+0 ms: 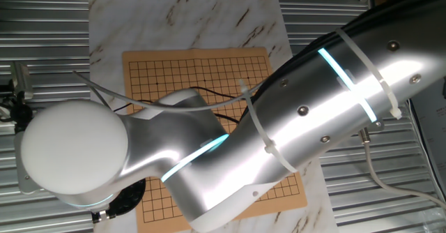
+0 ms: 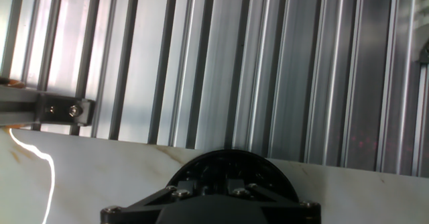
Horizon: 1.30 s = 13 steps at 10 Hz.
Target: Play the first move as black on the 3-4 point in the upper right corner of the Go board
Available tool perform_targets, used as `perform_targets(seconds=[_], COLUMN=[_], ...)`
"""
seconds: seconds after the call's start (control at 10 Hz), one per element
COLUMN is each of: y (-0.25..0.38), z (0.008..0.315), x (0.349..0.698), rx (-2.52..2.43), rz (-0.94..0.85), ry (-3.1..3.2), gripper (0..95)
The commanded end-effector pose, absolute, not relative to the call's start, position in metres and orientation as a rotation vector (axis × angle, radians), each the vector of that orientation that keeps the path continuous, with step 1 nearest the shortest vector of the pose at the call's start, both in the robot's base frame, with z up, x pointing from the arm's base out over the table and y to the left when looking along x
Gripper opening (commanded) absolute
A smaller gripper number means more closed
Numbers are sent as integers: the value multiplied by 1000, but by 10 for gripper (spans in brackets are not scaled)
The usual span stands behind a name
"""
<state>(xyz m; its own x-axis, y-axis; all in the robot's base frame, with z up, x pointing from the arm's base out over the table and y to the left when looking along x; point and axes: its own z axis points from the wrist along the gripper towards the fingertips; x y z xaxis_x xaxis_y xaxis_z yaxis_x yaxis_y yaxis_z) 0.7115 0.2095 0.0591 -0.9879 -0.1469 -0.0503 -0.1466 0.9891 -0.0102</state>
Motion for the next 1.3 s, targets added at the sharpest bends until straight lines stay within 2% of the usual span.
perform_targets(seconds=[0.1, 1.3], y=[209, 204], z=[59, 56], x=[712, 710], rx=[-229, -236], rz=[-11, -2], ry=[3083, 3081], gripper=[190, 190])
